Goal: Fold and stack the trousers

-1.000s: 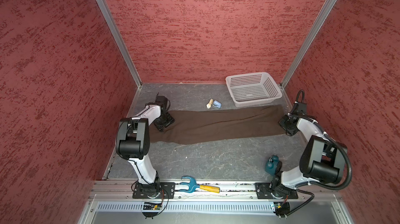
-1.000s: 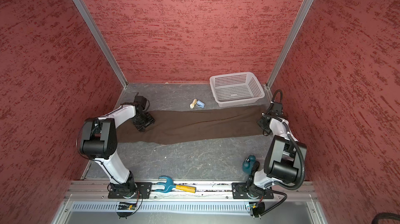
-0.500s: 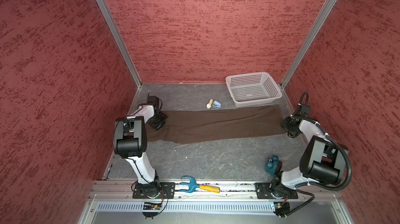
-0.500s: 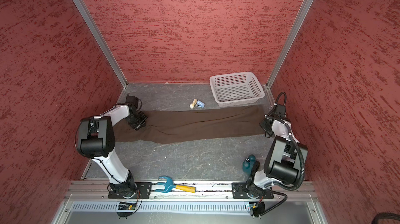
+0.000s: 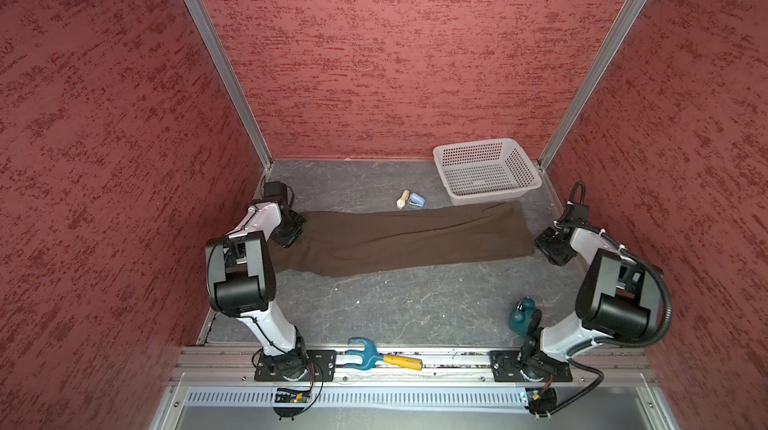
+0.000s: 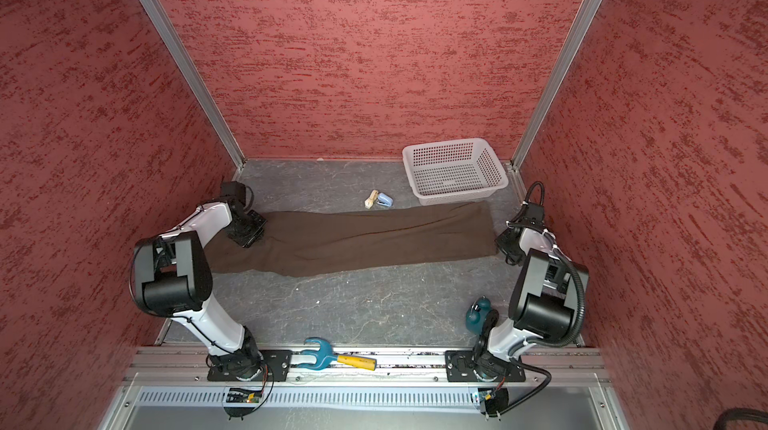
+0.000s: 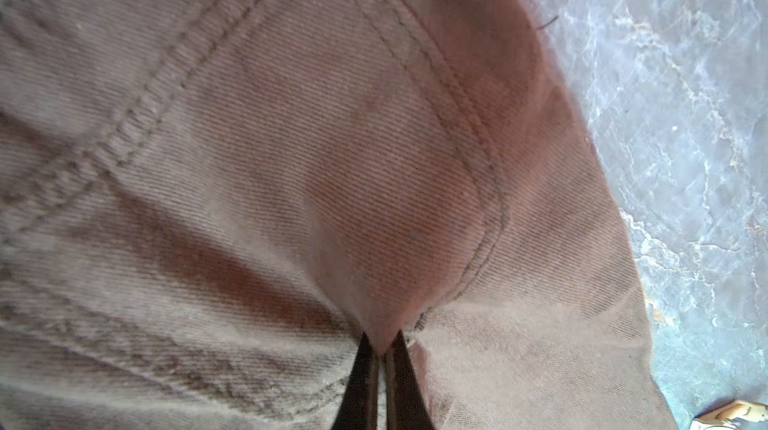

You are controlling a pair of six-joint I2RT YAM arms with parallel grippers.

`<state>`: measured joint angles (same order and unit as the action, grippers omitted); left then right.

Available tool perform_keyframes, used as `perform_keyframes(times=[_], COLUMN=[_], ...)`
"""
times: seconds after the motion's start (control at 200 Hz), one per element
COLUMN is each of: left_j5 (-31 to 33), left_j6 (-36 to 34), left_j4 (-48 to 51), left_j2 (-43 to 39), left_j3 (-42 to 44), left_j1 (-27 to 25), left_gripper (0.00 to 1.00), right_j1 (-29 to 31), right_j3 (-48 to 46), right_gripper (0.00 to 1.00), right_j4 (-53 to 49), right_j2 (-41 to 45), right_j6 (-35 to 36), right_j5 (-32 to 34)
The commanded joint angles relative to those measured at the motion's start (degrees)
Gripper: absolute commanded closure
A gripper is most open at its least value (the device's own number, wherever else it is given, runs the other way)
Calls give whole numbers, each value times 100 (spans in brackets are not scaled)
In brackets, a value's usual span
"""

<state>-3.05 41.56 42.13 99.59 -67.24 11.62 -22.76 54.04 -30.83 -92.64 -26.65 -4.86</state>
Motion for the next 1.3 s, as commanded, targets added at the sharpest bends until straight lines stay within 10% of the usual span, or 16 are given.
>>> perform_keyframes(times=[0.0,0.25,0.496,1.202,1.297], left_j5=[-45,-7,-7,31,59], left_j6=[-43,-51,-52,-165,-177], left_j4=[-56,-29,-21,46,110], left_j2=[119,141,165,166,99], left_j3=[44,18,53,215,199], left_j1=[-67,-128,-133,-59,-12], left_gripper=[100,100,100,100,100], right_j1=[252,446,444,-158,-188], right_j3=[280,342,389,200,150], right_gripper=[59,60,100,100,86], right_j4=[206,509,250,-314,-262], right_j2=[-235,-605,-485,-282,-267], right_j6=[-100,-318,-213,143,152], right_j5=[-219,-544,-301,916,855])
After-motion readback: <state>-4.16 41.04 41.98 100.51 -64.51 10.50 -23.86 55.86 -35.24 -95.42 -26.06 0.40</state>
